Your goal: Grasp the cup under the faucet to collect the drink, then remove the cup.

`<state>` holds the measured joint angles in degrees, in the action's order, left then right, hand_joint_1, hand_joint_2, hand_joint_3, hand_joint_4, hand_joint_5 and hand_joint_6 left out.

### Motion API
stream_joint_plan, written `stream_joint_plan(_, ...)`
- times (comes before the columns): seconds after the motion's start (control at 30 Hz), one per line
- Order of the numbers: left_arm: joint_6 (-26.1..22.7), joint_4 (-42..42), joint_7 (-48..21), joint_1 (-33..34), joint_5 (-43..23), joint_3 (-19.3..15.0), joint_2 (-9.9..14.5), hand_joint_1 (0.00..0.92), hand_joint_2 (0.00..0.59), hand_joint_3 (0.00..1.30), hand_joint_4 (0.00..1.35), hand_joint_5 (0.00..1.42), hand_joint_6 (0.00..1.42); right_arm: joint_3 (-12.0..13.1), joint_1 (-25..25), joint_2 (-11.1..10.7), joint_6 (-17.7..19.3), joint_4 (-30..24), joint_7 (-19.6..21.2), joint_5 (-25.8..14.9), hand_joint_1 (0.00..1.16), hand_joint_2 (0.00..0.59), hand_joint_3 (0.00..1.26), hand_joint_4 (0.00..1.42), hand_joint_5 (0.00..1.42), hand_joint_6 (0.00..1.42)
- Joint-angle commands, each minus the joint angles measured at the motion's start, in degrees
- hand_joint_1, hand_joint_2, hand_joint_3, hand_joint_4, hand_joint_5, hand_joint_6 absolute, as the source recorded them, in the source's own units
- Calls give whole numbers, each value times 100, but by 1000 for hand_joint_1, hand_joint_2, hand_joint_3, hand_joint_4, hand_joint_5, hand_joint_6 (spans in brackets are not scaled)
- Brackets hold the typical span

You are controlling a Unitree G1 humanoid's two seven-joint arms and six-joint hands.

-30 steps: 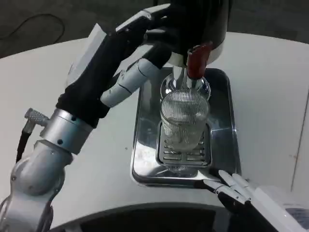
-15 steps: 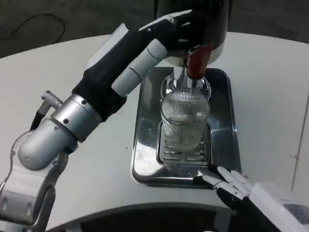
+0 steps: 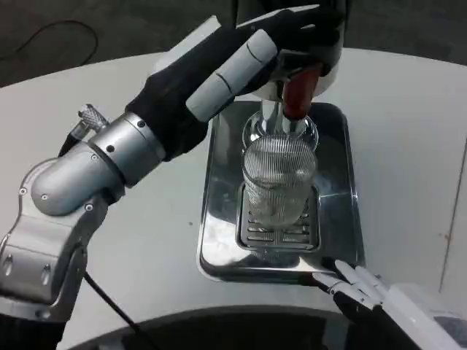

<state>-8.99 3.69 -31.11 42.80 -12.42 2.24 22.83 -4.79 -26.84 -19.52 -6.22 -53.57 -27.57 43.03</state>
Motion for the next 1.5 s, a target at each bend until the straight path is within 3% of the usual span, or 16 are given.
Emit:
stream_joint_plan(0.03, -202, -145, -224, 235, 5, 29, 54, 0, 132, 223, 175, 288, 229, 37, -203, 31, 123, -128, 94, -17, 177, 418, 137, 0, 0, 0)
stream_joint_plan(0.7, 113, -1029, -717, 398, 81, 158, -114, 0, 132, 203, 149, 257, 200, 82, -429, 114, 214, -250, 114, 28, 177, 418, 144, 0, 0, 0)
stream_joint_plan(1.5, 777, -1220, -1161, 432, 657, 501, 201, 0, 124, 104, 12, 115, 73, 13, -329, 142, 145, -169, 68, 46, 177, 417, 145, 0, 0, 0)
